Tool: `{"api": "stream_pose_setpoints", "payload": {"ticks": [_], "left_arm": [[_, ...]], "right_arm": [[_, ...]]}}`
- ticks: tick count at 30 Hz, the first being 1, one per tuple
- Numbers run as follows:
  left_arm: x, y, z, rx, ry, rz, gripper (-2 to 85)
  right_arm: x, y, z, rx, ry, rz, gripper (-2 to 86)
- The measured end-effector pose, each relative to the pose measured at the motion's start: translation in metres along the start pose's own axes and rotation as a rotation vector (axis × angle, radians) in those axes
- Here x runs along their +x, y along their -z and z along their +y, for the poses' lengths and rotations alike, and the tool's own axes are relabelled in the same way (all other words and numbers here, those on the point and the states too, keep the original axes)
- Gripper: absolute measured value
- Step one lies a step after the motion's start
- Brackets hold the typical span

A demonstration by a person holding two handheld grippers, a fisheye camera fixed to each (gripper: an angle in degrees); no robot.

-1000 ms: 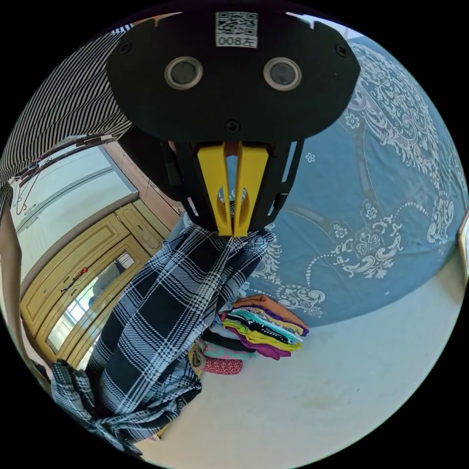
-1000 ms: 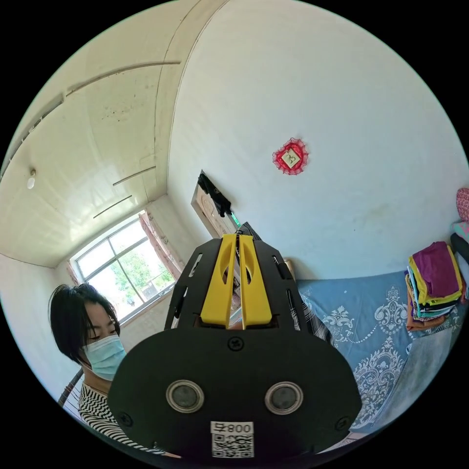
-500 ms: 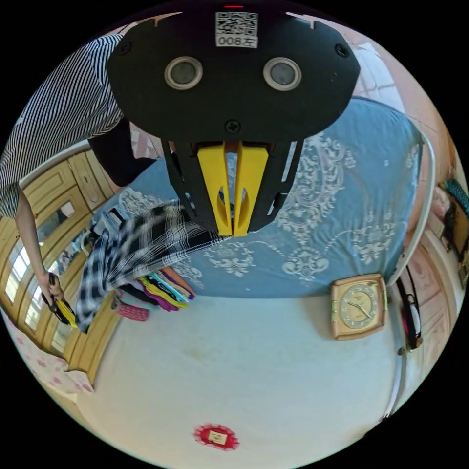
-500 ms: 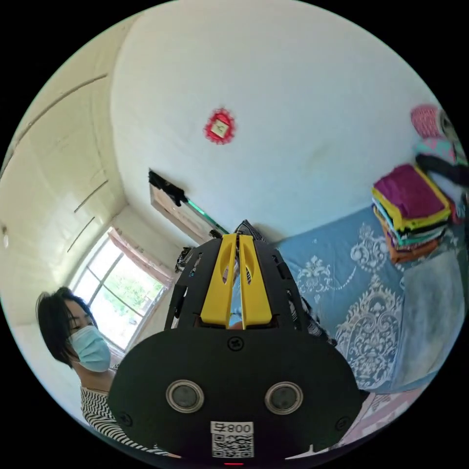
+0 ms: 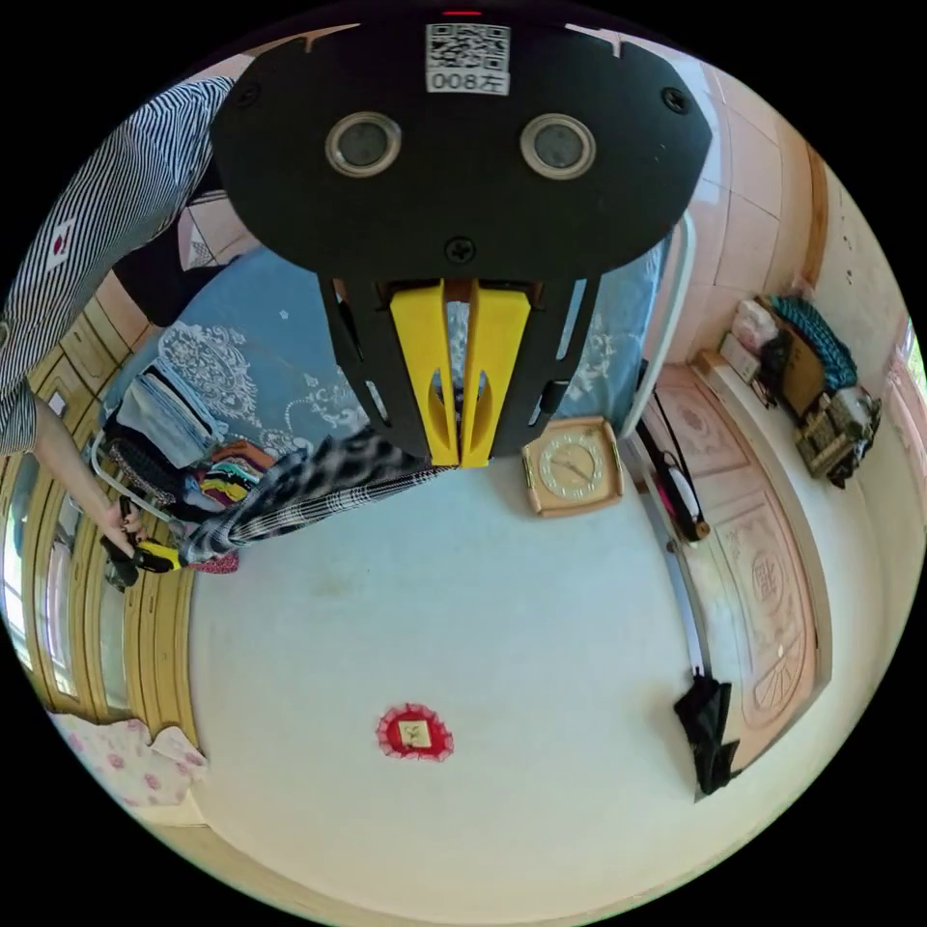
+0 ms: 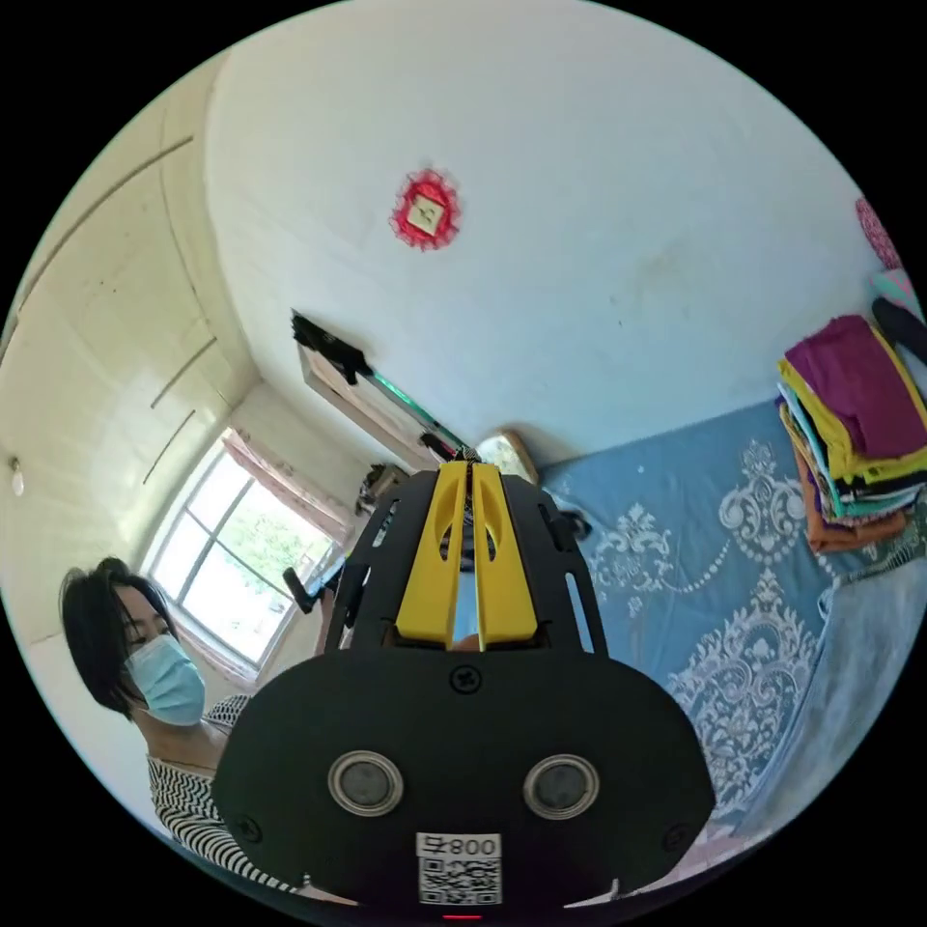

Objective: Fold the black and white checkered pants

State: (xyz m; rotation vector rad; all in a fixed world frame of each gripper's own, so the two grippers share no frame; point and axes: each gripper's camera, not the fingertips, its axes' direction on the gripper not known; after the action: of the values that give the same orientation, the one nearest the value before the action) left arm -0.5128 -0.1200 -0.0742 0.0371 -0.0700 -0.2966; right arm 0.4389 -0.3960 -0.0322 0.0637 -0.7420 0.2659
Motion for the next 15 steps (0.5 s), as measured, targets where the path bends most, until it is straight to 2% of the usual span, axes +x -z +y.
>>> {"api": "stream_pose_setpoints", "payload": {"ticks": [3, 5, 7, 10, 15], "left_arm": [[-0.017, -0.056, 0.073, -0.285, 0.115, -0.046, 0.1], [-0.037, -0.106, 0.143, -0.525, 0.3, 0.011, 0.1], [-0.049, -0.127, 0.183, -0.632, 0.422, 0.007, 0.1], [-0.061, -0.138, 0.213, -0.686, 0.499, 0.015, 0.2], [-0.076, -0.139, 0.214, -0.679, 0.463, -0.006, 0.2]], "right_arm": [[0.08, -0.053, 0.038, -0.191, -0.143, 0.198, 0.2], [0.136, -0.078, 0.072, -0.284, -0.25, 0.346, 0.1], [0.184, -0.099, 0.113, -0.362, -0.364, 0.394, 0.1], [0.217, -0.148, 0.185, -0.475, -0.408, 0.341, 0.2], [0.219, -0.216, 0.223, -0.593, -0.33, 0.342, 1.0]]}}
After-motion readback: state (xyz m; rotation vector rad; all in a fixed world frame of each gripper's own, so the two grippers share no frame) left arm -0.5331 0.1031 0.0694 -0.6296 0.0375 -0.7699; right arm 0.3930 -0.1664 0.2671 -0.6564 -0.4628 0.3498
